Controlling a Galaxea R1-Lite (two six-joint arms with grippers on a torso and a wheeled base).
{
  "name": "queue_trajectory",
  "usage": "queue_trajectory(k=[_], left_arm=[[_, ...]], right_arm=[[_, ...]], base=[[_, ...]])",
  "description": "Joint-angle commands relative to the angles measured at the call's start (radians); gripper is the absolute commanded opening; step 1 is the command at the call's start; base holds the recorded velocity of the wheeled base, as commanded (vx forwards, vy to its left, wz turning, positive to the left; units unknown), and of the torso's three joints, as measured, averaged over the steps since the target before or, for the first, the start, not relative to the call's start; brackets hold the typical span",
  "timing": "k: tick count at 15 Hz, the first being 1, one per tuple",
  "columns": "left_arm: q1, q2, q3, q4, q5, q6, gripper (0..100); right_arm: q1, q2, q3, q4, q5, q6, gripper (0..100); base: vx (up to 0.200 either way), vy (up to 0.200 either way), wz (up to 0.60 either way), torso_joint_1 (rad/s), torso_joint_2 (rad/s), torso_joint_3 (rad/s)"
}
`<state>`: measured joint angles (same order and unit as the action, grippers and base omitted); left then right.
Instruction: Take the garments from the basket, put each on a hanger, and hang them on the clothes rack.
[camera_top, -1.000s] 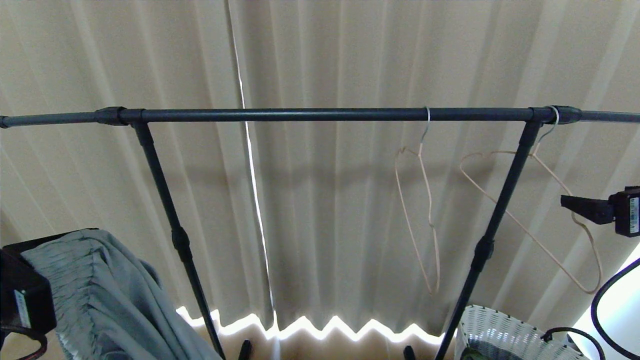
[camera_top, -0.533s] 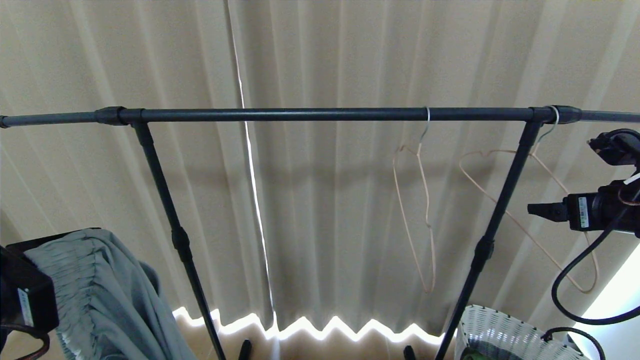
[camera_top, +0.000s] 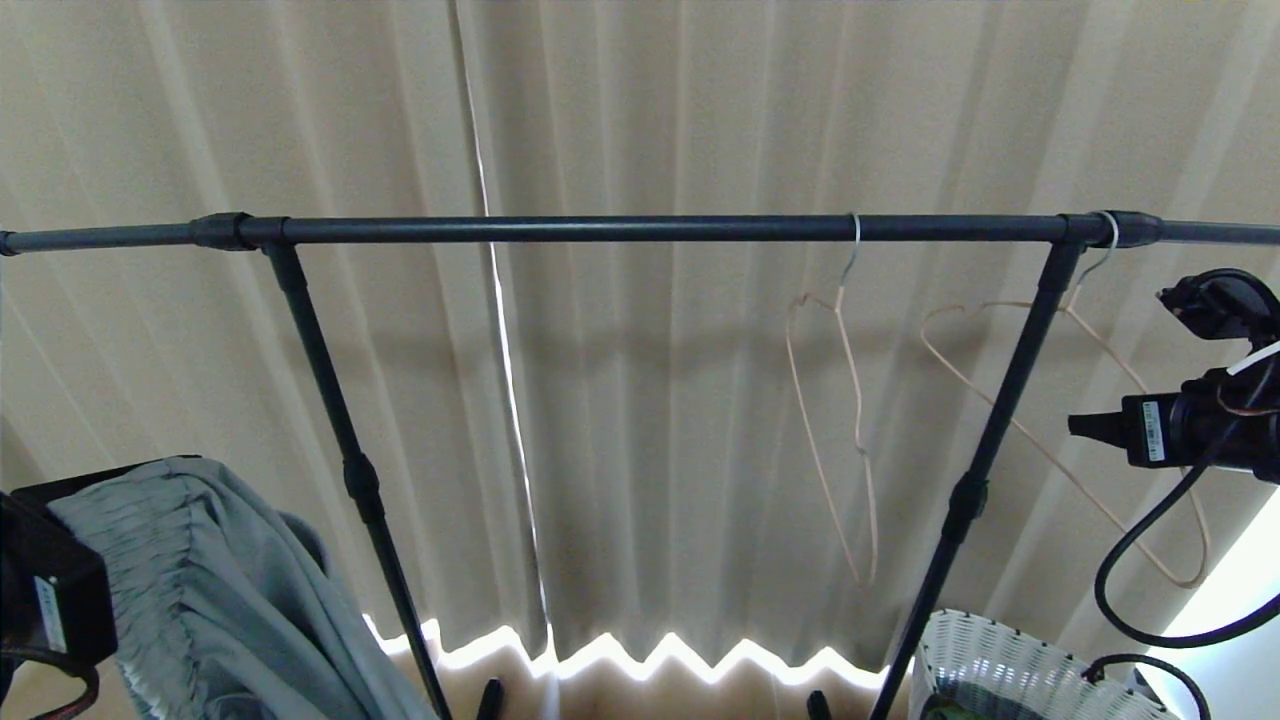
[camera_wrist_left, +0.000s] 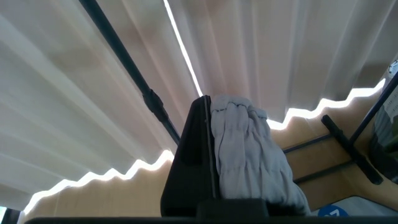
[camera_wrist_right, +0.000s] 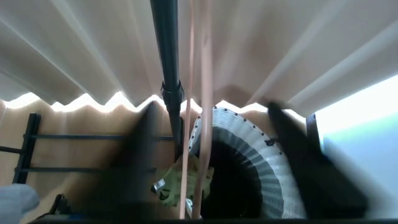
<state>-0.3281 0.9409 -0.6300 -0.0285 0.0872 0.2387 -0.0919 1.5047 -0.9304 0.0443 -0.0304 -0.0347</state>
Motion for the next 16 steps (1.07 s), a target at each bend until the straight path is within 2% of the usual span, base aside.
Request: queue_trajectory(k=[1, 16], left_arm=[[0.000, 0.001, 0.003, -0.001, 0.000, 0.001, 0], [0.000, 0.004, 0.010, -0.007, 0.002, 0.008, 0]], right_arm=[[0.000, -0.023, 0.007, 0.000, -0.003, -0.002, 0], [0.000, -0.167, 0.009, -0.007, 0.000, -0.002, 0]], base=[[0.000, 0.000, 0.00, 0.000, 0.00, 0.000], [0.000, 0.000, 0.00, 0.000, 0.00, 0.000]])
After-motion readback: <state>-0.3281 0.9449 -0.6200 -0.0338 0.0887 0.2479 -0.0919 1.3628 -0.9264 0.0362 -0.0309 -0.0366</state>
